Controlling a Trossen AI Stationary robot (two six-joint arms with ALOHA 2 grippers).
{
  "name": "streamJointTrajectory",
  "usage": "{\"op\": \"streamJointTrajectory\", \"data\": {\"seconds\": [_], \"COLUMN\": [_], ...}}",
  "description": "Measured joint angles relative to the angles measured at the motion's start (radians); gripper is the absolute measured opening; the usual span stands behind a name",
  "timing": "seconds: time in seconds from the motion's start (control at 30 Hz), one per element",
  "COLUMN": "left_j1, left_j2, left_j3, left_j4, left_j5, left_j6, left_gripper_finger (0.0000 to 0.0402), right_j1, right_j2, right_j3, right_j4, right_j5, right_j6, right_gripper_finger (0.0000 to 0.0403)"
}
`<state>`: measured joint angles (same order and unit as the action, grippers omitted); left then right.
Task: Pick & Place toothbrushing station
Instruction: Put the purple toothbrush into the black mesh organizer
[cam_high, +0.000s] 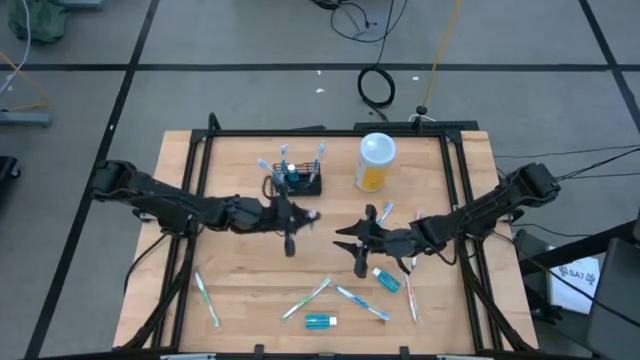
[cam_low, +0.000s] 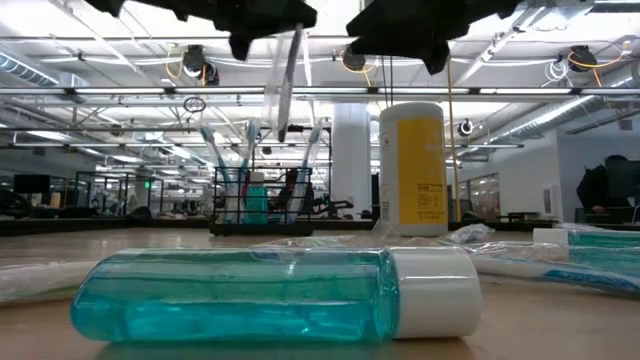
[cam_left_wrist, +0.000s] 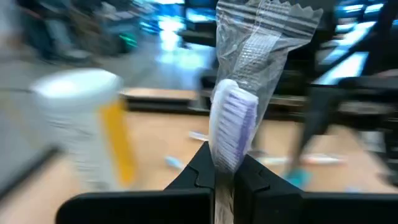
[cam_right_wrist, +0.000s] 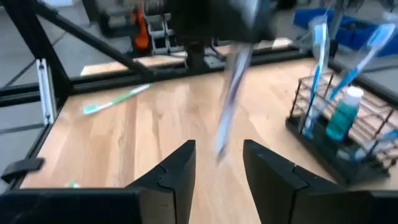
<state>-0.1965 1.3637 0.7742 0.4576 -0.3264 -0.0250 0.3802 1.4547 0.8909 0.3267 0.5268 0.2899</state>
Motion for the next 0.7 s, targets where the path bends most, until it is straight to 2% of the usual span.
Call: {"op": "streamJointTrajectory", "data": {"seconds": [0.07,0.13,0.3,0.57,0.7], "left_j1": [0.000,0.018,0.122,0.287,0.333], "left_j2": [-0.027,-0.036,-0.021,0.097,0.157], "left_j3": [0.000,0.001,0.001,-0.003,-0.003], "left_j4": [0.027,0.129,0.291,0.346,0.366], "left_j5": [-0.086,-0.124,-0.063,-0.041,-0.051], "left_j6": [0.068,0.168,0.299,0.306,0.196], "left_gripper_finger": [0.0008,0.0015,0.0007,0.0008,0.0011], "right_j1": [0.004,0.009,0.008,0.008,0.008], "right_j2": [-0.003,-0.001,-0.001,0.000,0.000], "right_j3": [0.002,0.002,0.001,0.000,0.000], "right_j4": [0.006,0.007,0.016,0.013,0.013], "right_j5": [-0.001,-0.002,-0.003,-0.003,-0.003], "right_j6": [0.013,0.012,0.016,0.013,0.013], "right_gripper_finger": [0.0130,0.0130,0.0130,0.0130,0.0130]}}
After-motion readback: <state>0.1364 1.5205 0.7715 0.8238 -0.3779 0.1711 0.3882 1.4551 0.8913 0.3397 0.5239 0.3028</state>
